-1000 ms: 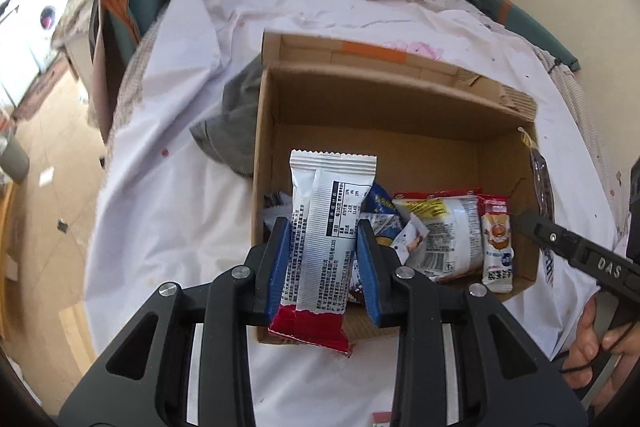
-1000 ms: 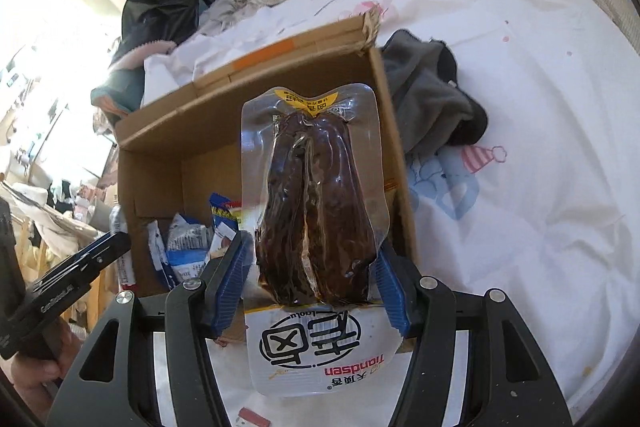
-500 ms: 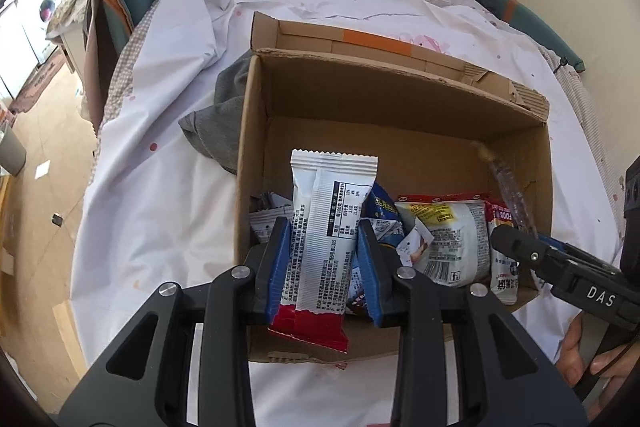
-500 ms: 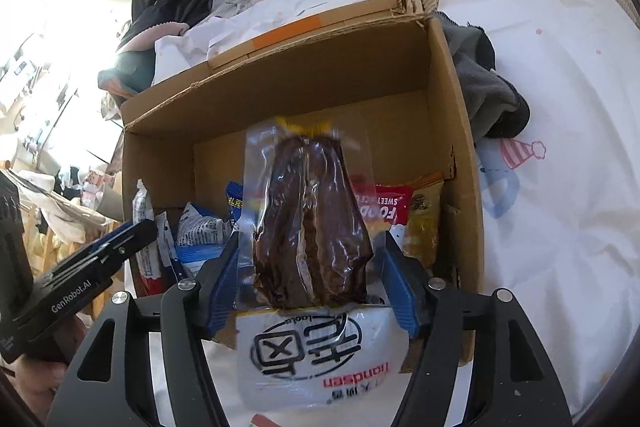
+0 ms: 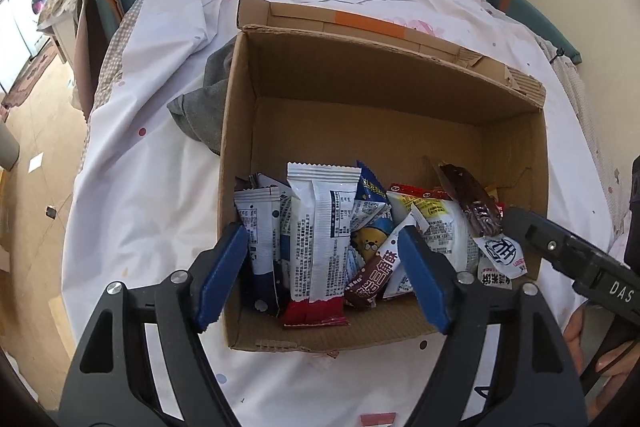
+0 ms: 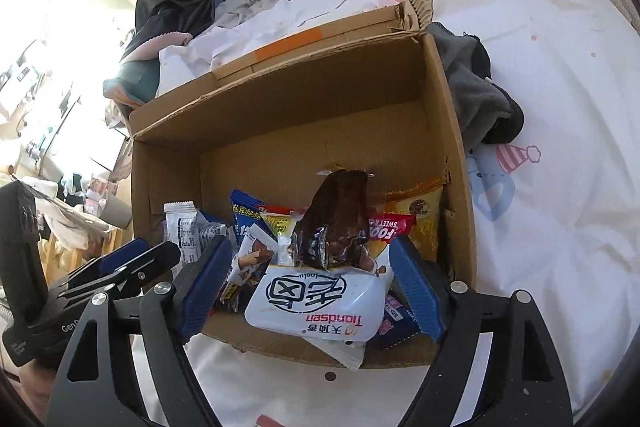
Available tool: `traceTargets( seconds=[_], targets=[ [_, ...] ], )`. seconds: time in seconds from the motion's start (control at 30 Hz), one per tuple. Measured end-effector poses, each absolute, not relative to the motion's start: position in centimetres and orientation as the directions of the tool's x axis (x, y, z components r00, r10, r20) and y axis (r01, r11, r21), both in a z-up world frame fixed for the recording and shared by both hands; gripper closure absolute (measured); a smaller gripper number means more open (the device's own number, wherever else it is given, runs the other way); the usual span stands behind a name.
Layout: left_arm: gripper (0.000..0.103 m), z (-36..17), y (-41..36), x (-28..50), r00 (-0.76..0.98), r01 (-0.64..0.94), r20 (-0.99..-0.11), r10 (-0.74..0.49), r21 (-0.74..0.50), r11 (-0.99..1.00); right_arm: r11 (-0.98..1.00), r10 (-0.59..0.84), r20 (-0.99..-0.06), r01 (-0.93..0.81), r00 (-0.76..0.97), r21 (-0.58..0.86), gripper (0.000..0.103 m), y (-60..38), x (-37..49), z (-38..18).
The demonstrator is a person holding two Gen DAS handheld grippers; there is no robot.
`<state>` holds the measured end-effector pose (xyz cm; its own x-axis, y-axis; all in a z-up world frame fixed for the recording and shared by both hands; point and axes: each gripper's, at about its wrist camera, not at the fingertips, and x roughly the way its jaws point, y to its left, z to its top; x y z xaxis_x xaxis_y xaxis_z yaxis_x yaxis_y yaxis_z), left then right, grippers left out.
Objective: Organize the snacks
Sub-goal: 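Carry both snacks into the box and open both tools, then withdraw both open tools from the box toward the last candies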
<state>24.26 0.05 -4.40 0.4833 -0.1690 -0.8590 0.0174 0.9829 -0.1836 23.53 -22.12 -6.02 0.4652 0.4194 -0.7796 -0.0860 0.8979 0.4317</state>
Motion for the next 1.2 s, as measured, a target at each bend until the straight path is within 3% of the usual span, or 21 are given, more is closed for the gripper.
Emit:
traceTargets(
  seconds=[1.2],
  targets=[
    [0.028, -4.1, 2.4, 19.3, 0.483, -0.01, -0.864, -0.144, -0.17, 0.985, 0.904, 0.415, -0.779, -0.118, 0.47, 0.41, 0.019, -20.9, 17.1, -4.8]
  ],
)
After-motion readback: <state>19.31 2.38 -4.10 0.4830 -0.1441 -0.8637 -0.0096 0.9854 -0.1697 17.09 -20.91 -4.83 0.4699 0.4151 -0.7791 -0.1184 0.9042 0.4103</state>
